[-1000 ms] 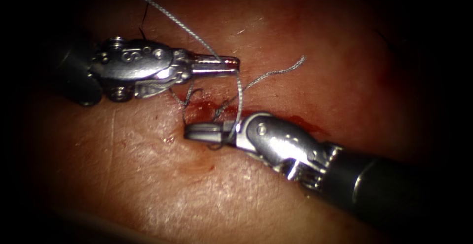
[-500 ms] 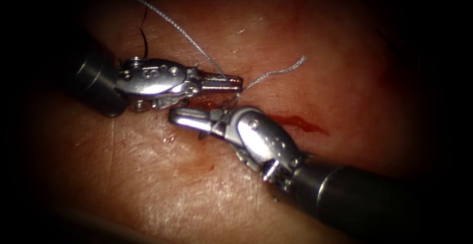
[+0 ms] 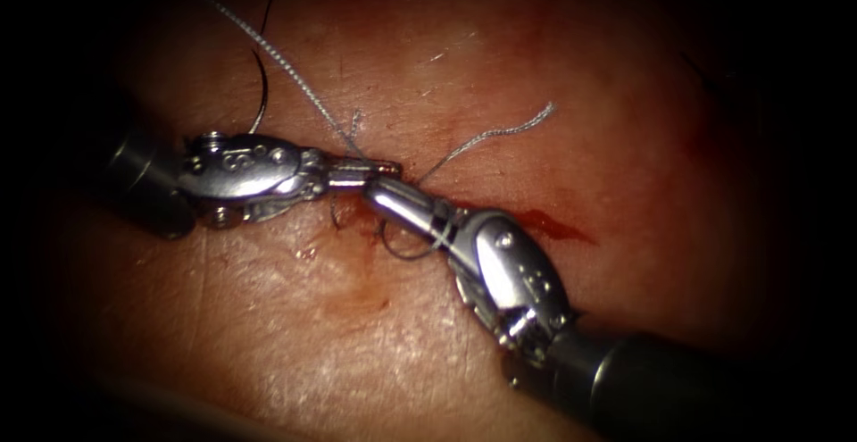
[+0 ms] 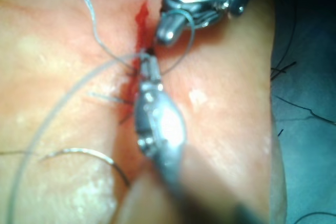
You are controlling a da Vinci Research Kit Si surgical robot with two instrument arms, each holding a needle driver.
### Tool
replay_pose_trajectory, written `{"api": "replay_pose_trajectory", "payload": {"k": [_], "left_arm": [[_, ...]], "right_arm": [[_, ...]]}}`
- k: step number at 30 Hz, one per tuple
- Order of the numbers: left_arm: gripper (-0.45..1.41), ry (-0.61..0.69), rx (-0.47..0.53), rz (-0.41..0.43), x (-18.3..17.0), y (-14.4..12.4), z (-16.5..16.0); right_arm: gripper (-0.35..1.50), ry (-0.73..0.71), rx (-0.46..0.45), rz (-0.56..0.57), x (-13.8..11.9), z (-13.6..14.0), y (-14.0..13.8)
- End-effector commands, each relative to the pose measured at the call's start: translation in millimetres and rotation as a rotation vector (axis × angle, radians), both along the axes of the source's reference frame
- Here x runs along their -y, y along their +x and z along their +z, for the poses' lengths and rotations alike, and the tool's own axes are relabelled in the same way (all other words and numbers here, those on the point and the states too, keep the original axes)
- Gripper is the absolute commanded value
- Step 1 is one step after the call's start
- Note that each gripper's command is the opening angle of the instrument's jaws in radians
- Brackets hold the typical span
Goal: Wound Closure
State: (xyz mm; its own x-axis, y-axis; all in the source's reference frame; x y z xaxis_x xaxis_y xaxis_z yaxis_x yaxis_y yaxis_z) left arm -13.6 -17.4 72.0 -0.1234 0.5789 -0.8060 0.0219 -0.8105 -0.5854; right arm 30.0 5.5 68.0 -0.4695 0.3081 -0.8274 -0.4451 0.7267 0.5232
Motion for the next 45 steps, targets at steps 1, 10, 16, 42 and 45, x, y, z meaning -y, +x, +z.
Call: {"api": "replay_pose_trajectory", "payload": {"k": [1,10,16,42,45], "left_arm": [[-0.45,0.001,-0.004,0.001,1.0,0.0,0.7],[-0.45,0.008,-0.020,-0.007,1.7,0.2,2.8],[-0.45,0.011,-0.025,-0.016,1.8,-1.5,3.3],[-0.45,0.030,-0.018,0.002,0.8,-5.2,2.4],[-0.45,0.029,-0.015,0.005,0.6,-5.7,2.5]], "right_arm": [[-0.35,0.015,-0.010,0.006,0.8,0.5,1.2],[-0.20,0.148,-0.064,0.142,0.2,0.5,-0.7],[1.16,0.297,-0.030,0.273,-0.6,0.8,-0.8],[1.20,0.596,0.040,0.594,3.7,6.1,-3.8],[1.20,0.598,0.043,0.614,3.8,6.1,-3.4]]}}
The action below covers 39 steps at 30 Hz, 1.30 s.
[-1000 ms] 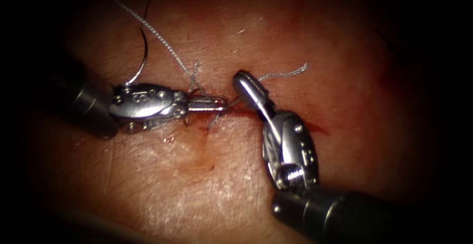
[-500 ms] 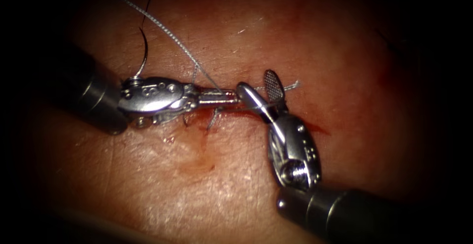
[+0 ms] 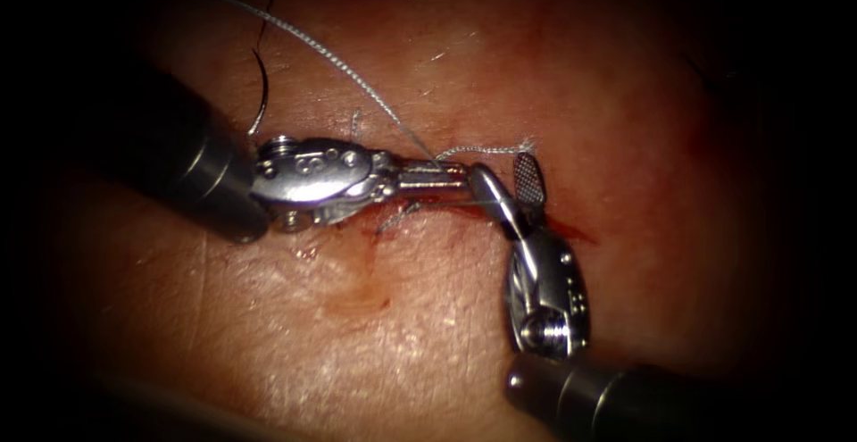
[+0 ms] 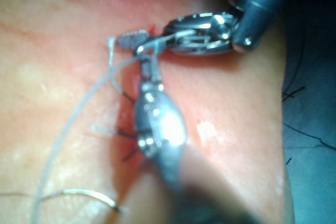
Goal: Wound Closure
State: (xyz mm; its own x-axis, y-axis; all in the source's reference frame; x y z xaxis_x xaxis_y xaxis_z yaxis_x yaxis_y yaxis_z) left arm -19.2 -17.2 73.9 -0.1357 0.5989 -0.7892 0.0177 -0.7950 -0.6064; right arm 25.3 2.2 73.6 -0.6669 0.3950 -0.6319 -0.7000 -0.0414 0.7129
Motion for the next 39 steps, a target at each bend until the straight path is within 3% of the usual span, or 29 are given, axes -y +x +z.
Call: {"api": "replay_pose_trajectory", "payload": {"k": [1,8,18,21,26,27,31,39], "left_arm": [[-0.45,0.003,-0.003,0.004,0.8,-0.1,0.6],[-0.45,0.003,0.000,0.021,1.4,0.9,0.3],[-0.45,0.002,0.003,0.026,1.8,1.4,0.1],[-0.45,0.000,0.003,0.028,2.2,1.5,0.1],[-0.45,0.000,0.004,0.030,2.7,1.5,-0.1],[-0.45,-0.001,0.004,0.031,2.9,1.5,-0.1],[-0.45,-0.003,0.005,0.033,3.2,1.4,-0.1],[-0.45,-0.007,0.006,0.039,4.0,1.7,-0.1]], "right_arm": [[1.20,0.010,-0.003,0.001,0.5,0.5,1.3],[1.25,0.069,-0.036,0.022,-1.7,2.3,2.3],[1.28,0.126,-0.077,0.066,-2.8,4.7,2.6],[1.28,0.152,-0.074,0.025,-3.6,5.0,2.7],[1.30,0.192,0.076,-0.045,-4.5,5.9,2.6],[1.30,0.209,0.170,-0.125,-5.2,6.1,2.4],[1.30,0.211,0.286,-0.212,-5.9,6.1,2.1],[0.91,0.208,0.294,-0.250,-6.5,6.8,2.6]]}}
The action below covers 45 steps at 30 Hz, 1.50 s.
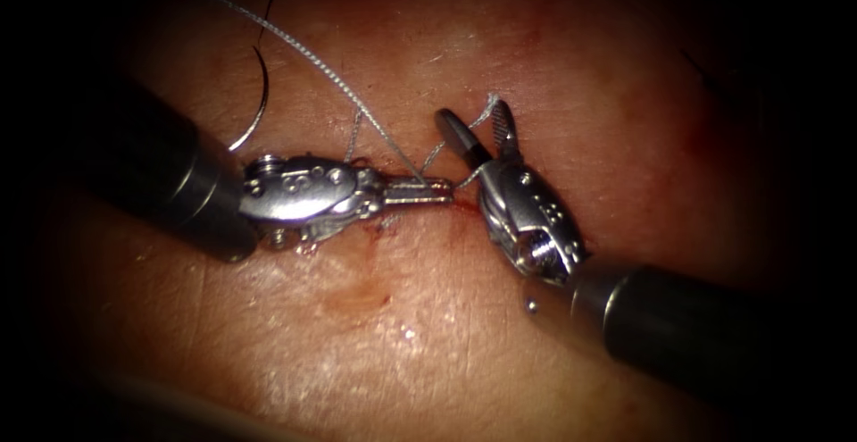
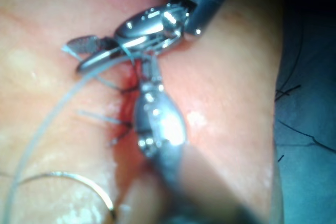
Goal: Wound Closure
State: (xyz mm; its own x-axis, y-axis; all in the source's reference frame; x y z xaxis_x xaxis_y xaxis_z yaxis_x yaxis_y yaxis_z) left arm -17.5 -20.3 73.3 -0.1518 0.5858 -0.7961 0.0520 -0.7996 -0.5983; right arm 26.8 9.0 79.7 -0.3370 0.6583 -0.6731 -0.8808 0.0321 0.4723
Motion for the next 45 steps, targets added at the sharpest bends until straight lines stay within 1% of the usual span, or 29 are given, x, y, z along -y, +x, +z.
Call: {"api": "replay_pose_trajectory", "payload": {"k": [1,3,4,5,7,13,15,16,17,19,20,21,22,23,24,27,28,30,31,33,34,35,37,38,41,43,45], "left_arm": [[-0.45,0.002,-0.001,0.002,0.9,0.0,0.5],[-0.45,0.002,-0.002,0.001,0.9,0.2,0.5],[-0.45,0.002,-0.002,0.002,1.0,0.3,0.5],[-0.45,0.001,-0.003,0.001,1.0,0.4,0.5],[-0.45,0.001,-0.004,0.000,1.0,0.5,0.4],[-0.45,0.000,-0.006,-0.002,1.0,0.8,0.4],[-0.45,-0.008,-0.013,-0.010,0.7,1.1,0.6],[-0.45,-0.003,-0.018,-0.015,0.4,1.5,0.7],[-0.45,-0.003,-0.018,-0.015,0.4,1.5,0.7],[-0.45,-0.003,-0.025,-0.019,-0.3,2.2,0.9],[-0.45,0.002,-0.029,-0.024,-0.6,2.6,0.9],[-0.45,0.001,-0.041,-0.038,-2.1,4.1,1.4],[-0.45,0.001,-0.041,-0.038,-2.1,4.1,1.4],[-0.45,0.000,-0.049,-0.046,-2.7,4.6,1.6],[-0.45,-0.001,-0.057,-0.055,-3.7,5.5,2.1],[-0.45,-0.002,-0.064,-0.063,-4.7,6.3,2.7],[-0.45,-0.002,-0.064,-0.063,-4.7,6.3,2.7],[-0.45,-0.001,-0.069,-0.068,-5.5,6.7,3.0],[-0.45,0.001,-0.071,-0.072,-6.4,6.9,3.2],[-0.45,0.003,-0.075,-0.078,-7.3,7.0,3.4],[-0.45,0.008,-0.078,-0.085,-8.4,6.9,3.4],[-0.45,0.008,-0.078,-0.085,-8.4,6.9,3.4],[-0.45,0.022,-0.084,-0.102,-10.8,6.4,3.1],[-0.45,0.022,-0.084,-0.102,-10.8,6.4,3.1],[-0.45,0.025,-0.100,-0.110,-12.6,5.5,3.1],[-0.45,0.023,-0.102,-0.103,-14.2,4.1,3.2],[-0.45,0.026,-0.101,-0.097,-14.5,3.3,3.4]], "right_arm": [[0.84,0.004,-0.004,-0.005,0.3,0.8,1.2],[0.53,0.016,-0.001,-0.024,0.3,1.1,1.4],[0.27,0.025,-0.008,-0.042,0.4,1.3,1.5],[-0.35,0.032,-0.044,-0.093,0.6,1.7,1.6],[-0.35,0.037,-0.082,-0.145,0.8,2.0,1.7],[-0.35,0.010,-0.096,-0.163,1.4,1.5,2.1],[-0.35,-0.044,-0.131,-0.214,1.2,-0.1,2.3],[-0.35,-0.079,-0.139,-0.246,1.2,-1.9,2.6],[-0.35,-0.079,-0.139,-0.246,1.2,-1.9,2.6],[-0.35,-0.110,-0.146,-0.266,1.3,-4.0,3.1],[-0.35,-0.132,-0.143,-0.285,1.5,-5.5,3.4],[-0.35,-0.181,-0.132,-0.330,2.6,-9.2,4.5],[-0.35,-0.181,-0.132,-0.330,2.6,-9.2,4.5],[-0.35,-0.192,-0.135,-0.341,2.9,-10.2,5.0],[-0.35,-0.208,-0.147,-0.374,3.7,-12.1,6.0],[-0.35,-0.233,-0.167,-0.411,4.8,-14.1,7.1],[-0.35,-0.233,-0.167,-0.411,4.8,-14.1,7.1],[-0.35,-0.248,-0.174,-0.438,5.6,-14.9,7.5],[-0.35,-0.257,-0.180,-0.451,6.5,-15.4,7.8],[-0.35,-0.256,-0.183,-0.461,7.2,-15.5,7.8],[-0.35,-0.257,-0.182,-0.465,7.7,-15.3,7.8],[-0.35,-0.257,-0.182,-0.465,7.7,-15.3,7.8],[-0.35,-0.248,-0.175,-0.486,9.2,-14.6,7.7],[-0.35,-0.248,-0.175,-0.486,9.2,-14.6,7.7],[-0.35,-0.236,-0.167,-0.504,10.1,-14.0,7.8],[-0.35,-0.218,-0.162,-0.536,11.3,-13.2,7.6],[-0.35,-0.207,-0.162,-0.559,12.0,-12.7,7.7]]}}
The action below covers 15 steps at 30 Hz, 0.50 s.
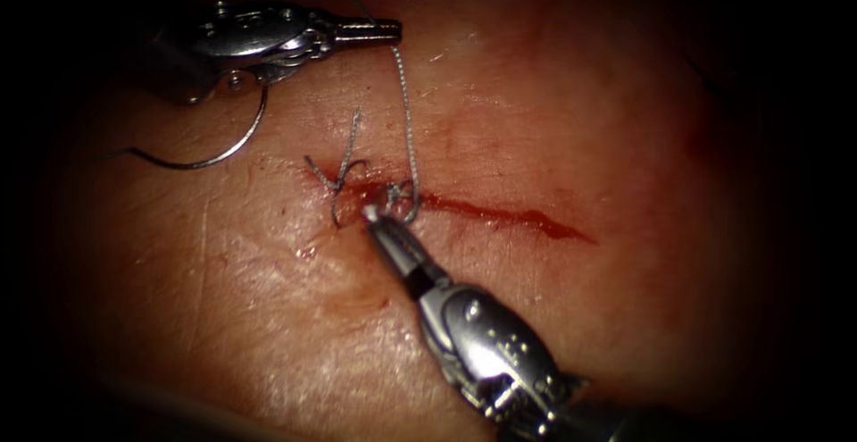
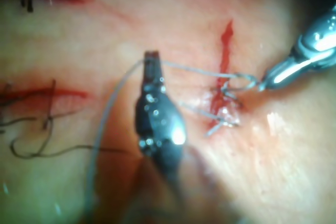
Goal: Wound Closure
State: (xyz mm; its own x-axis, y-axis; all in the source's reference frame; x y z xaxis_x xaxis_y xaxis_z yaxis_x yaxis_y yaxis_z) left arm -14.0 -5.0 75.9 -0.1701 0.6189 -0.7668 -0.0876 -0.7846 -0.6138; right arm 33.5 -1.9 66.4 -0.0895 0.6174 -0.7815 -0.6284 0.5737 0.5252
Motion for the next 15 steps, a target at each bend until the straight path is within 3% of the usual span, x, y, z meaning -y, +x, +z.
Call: {"api": "replay_pose_trajectory", "payload": {"k": [1,12,15], "left_arm": [[-0.45,0.005,-0.002,0.005,0.8,-0.6,0.9],[-0.45,0.005,-0.001,0.013,-0.6,-1.7,1.3],[-0.45,0.002,-0.004,0.006,-2.7,-1.3,1.8]], "right_arm": [[-0.35,0.015,0.000,-0.025,1.6,0.9,1.1],[-0.35,0.026,-0.001,-0.147,5.4,0.8,2.2],[-0.35,0.018,-0.012,-0.172,5.8,0.5,2.9]]}}
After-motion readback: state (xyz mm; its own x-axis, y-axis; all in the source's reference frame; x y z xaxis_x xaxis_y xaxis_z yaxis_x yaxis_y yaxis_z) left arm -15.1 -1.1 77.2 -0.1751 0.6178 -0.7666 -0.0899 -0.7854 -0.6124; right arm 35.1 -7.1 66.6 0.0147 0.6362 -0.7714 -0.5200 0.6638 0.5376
